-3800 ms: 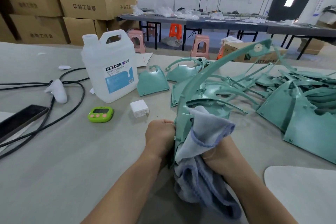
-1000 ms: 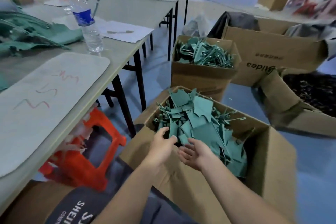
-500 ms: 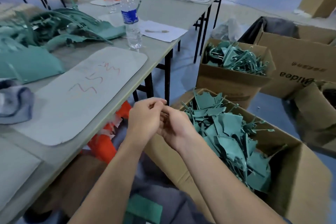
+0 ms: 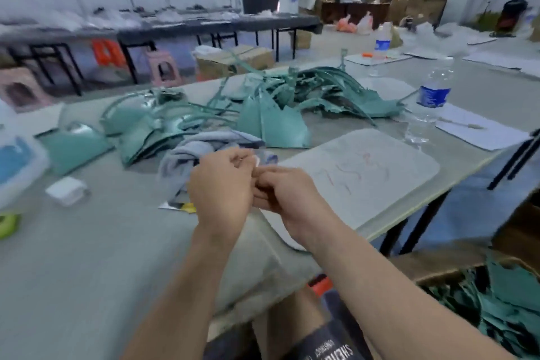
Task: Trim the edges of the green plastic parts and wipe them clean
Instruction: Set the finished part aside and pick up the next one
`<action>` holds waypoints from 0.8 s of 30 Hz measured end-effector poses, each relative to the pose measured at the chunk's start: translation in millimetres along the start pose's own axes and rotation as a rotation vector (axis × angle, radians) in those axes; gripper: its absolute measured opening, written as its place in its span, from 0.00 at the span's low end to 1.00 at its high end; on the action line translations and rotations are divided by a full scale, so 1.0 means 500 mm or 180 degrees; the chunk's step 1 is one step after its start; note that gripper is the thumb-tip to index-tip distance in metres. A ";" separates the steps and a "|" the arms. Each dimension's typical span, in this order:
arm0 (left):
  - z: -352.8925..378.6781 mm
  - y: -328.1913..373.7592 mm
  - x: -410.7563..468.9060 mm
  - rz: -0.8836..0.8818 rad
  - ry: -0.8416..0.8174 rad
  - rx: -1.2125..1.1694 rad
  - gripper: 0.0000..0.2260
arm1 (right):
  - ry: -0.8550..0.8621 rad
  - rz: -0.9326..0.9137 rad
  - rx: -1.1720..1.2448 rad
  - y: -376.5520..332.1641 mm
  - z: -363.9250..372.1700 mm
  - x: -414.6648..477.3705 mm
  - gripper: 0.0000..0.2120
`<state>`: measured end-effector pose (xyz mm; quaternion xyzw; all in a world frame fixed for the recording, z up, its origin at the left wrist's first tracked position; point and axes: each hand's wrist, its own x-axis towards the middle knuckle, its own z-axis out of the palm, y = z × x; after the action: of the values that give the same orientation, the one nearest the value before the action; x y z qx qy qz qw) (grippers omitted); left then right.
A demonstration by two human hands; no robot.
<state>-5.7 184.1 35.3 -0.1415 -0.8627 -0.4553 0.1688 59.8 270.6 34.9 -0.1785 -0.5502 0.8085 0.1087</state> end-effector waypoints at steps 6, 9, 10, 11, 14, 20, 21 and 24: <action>-0.088 -0.176 0.093 -0.0504 0.0861 0.0159 0.27 | -0.0215 -0.0003 -0.0435 0.013 0.109 0.121 0.11; -0.117 -0.256 0.128 -0.0730 0.1412 -0.0244 0.25 | -0.0214 -0.0147 -0.0869 0.013 0.142 0.194 0.09; -0.122 -0.279 0.139 -0.0833 0.1575 -0.0352 0.24 | -0.0187 -0.0241 -0.1042 0.013 0.149 0.220 0.09; -0.125 -0.303 0.147 -0.0905 0.1690 -0.0405 0.21 | -0.0143 -0.0327 -0.1211 0.012 0.155 0.245 0.09; -0.128 -0.360 0.157 -0.1118 0.1679 -0.0439 0.08 | 0.0078 -0.0670 -0.1870 0.003 0.172 0.317 0.12; -0.112 -0.395 0.185 -0.1352 0.1466 -0.0588 0.20 | -0.0049 -0.1595 -0.3845 0.015 0.252 0.447 0.12; -0.110 -0.396 0.189 -0.1390 0.1419 -0.0569 0.20 | -0.0100 -0.1707 -0.4381 0.021 0.266 0.467 0.13; -0.108 -0.401 0.198 -0.1461 0.1386 -0.0468 0.19 | -0.0208 -0.1932 -0.5443 0.032 0.295 0.517 0.11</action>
<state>-166.1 38.7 -42.6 0.1457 -0.7805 -0.5621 0.2316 -235.8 235.4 24.9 -0.0228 -0.9888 0.0656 0.1318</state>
